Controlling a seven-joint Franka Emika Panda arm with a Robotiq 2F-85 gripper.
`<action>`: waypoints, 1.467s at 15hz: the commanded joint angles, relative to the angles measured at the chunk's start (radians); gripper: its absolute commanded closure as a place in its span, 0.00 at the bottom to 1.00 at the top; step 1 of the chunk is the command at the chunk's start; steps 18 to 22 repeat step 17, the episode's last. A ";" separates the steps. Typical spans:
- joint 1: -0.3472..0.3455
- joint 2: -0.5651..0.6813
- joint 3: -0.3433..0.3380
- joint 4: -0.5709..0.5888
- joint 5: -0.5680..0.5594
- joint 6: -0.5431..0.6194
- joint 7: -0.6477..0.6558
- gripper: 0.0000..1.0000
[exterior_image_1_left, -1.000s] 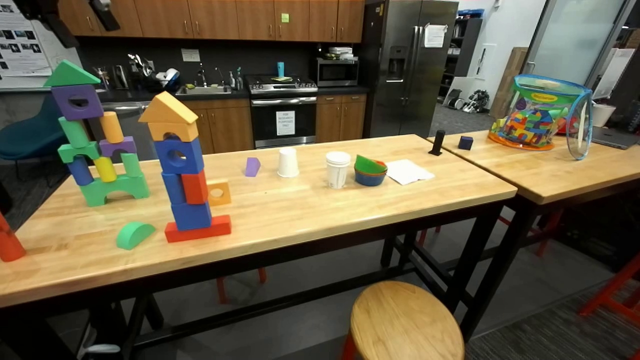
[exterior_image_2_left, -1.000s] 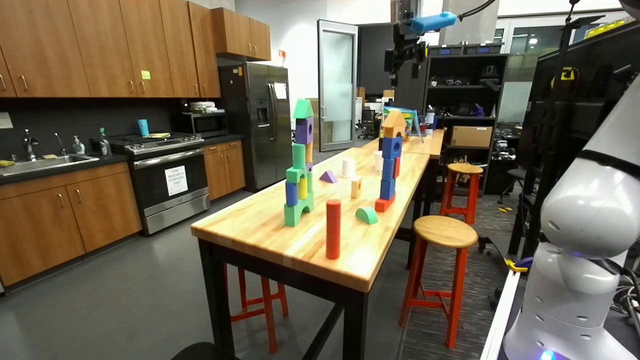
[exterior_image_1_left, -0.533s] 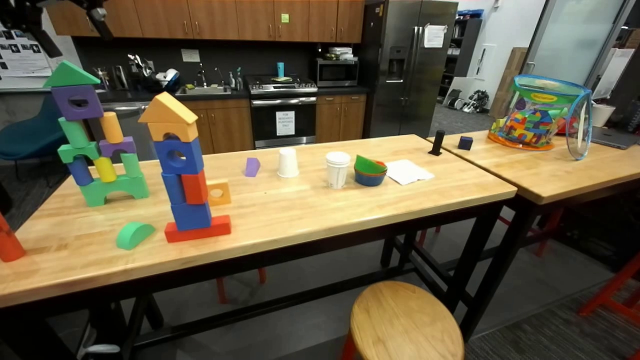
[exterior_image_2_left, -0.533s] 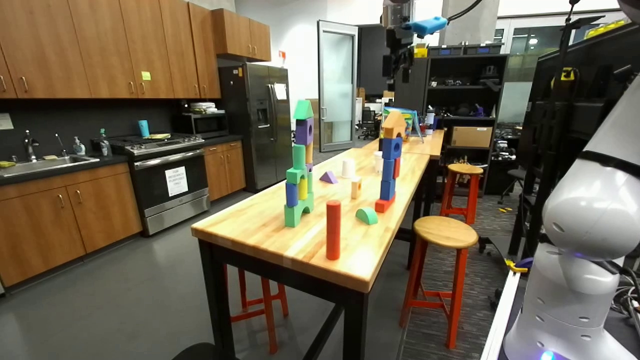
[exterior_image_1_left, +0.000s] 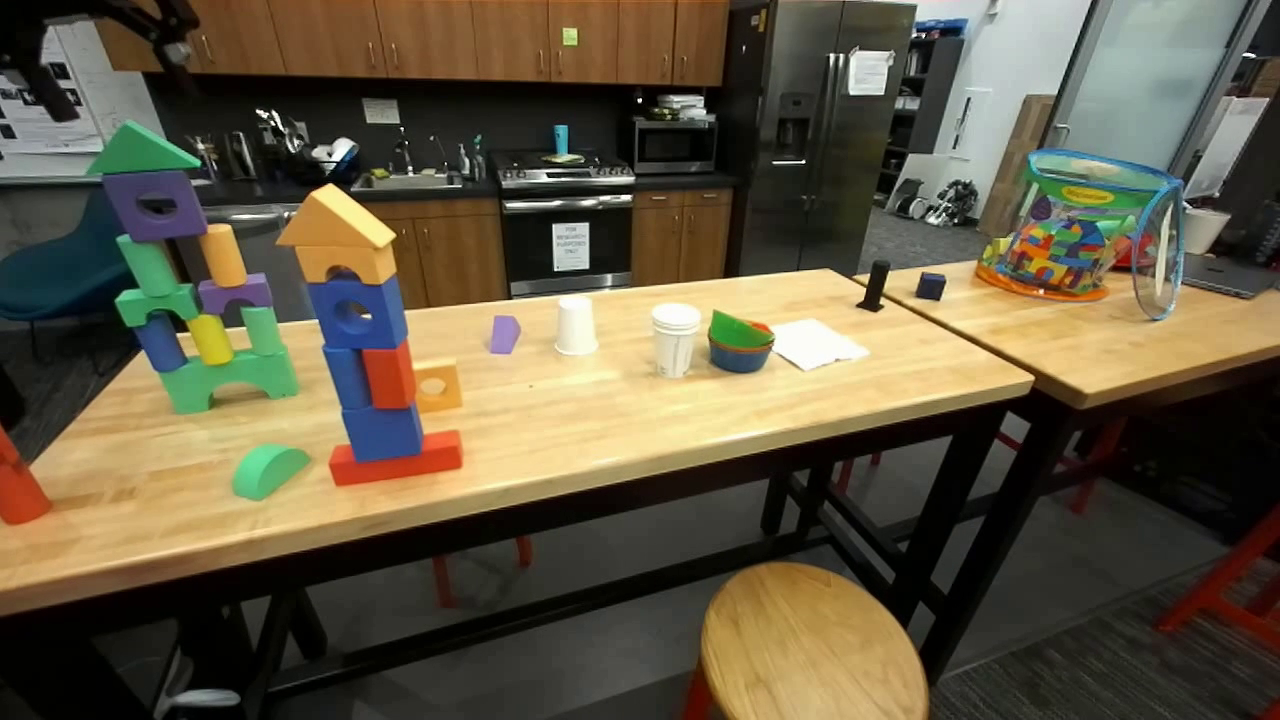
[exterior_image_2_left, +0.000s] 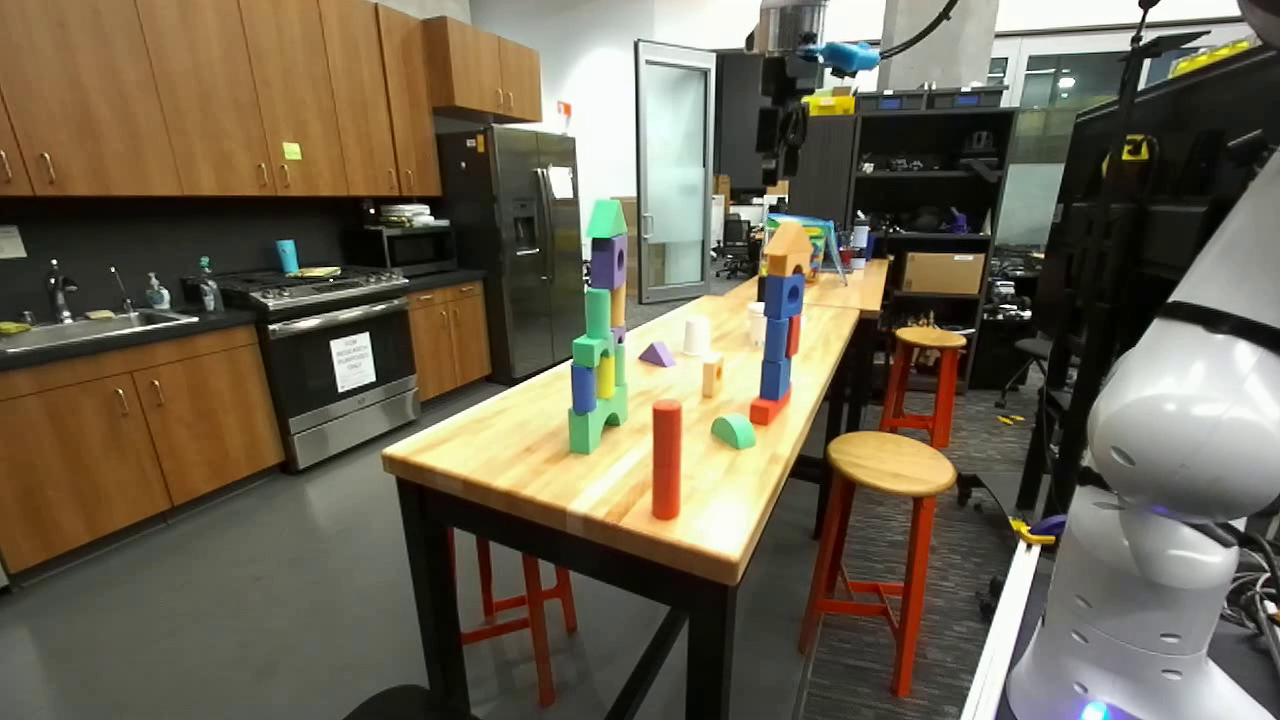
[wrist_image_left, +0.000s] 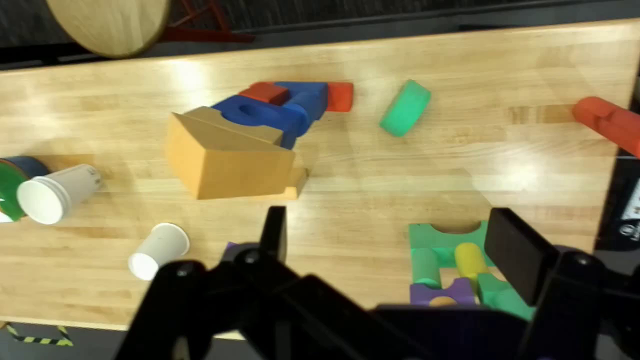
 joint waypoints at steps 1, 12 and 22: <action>0.016 -0.019 -0.040 0.011 0.148 -0.045 -0.053 0.00; 0.009 0.001 0.007 0.051 0.061 -0.323 -0.016 0.00; 0.012 -0.006 0.009 0.032 0.038 -0.285 -0.005 0.00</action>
